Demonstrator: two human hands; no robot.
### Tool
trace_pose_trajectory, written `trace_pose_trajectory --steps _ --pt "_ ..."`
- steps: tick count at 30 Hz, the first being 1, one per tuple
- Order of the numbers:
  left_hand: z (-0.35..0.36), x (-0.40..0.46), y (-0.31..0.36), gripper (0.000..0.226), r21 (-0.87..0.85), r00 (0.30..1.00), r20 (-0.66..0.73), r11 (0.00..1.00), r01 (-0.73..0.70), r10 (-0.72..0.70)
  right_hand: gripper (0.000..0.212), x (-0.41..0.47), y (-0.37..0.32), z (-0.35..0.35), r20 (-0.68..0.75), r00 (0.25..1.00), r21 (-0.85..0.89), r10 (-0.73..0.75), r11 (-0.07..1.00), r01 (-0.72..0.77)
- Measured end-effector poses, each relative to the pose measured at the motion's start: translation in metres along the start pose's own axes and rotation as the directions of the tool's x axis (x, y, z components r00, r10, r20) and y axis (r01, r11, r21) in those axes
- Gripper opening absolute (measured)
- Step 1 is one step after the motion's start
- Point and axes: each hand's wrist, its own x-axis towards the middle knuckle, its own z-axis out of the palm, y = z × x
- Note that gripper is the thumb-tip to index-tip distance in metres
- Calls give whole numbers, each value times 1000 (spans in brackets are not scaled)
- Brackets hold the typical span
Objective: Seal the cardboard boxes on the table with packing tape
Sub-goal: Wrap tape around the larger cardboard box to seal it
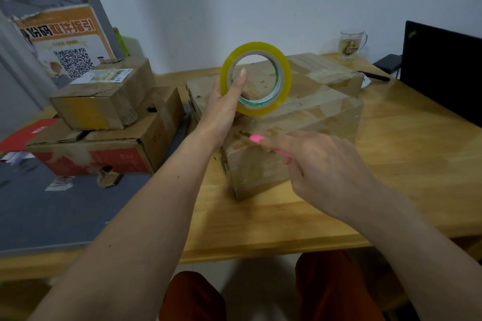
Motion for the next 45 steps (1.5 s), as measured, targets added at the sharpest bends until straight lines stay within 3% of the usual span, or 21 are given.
trace_pose_trajectory --steps 5,12,20,25,29,35,38,40,43,45 --pt "0 0 -3 75 60 999 7 998 -36 36 66 10 3 11 -35 999 29 -33 999 34" --pt "1 -2 -3 60 126 998 5 990 -60 59 63 16 28 20 -35 999 159 40 987 -34" --pt "0 1 -3 60 53 1000 -1 998 -24 24 61 21 32 20 -19 999 236 37 971 -32" --pt "0 3 -1 46 -113 998 -47 993 40 -46 59 17 41 18 -56 993 166 104 982 -93" --pt "-1 6 -3 40 -247 997 -53 968 41 -56 52 11 51 9 -49 998 237 29 971 -17" --pt "-1 0 0 29 -444 973 -229 892 -81 -26 42 15 45 8 -9 1000 198 -2 980 4" --pt "-5 -5 4 50 -564 942 -327 815 -133 -73 28 17 31 14 20 1000 186 -17 983 13" --pt "-9 -9 5 61 -581 925 -374 796 -170 -75 20 21 28 17 -6 999 228 50 973 -47" --pt "-19 -15 3 60 -606 908 -411 769 -204 -82 20 28 29 21 -82 981 280 174 949 -145" --pt "-25 -21 1 58 -606 887 -453 761 -230 -93 28 35 22 23 -105 980 292 168 947 -131"
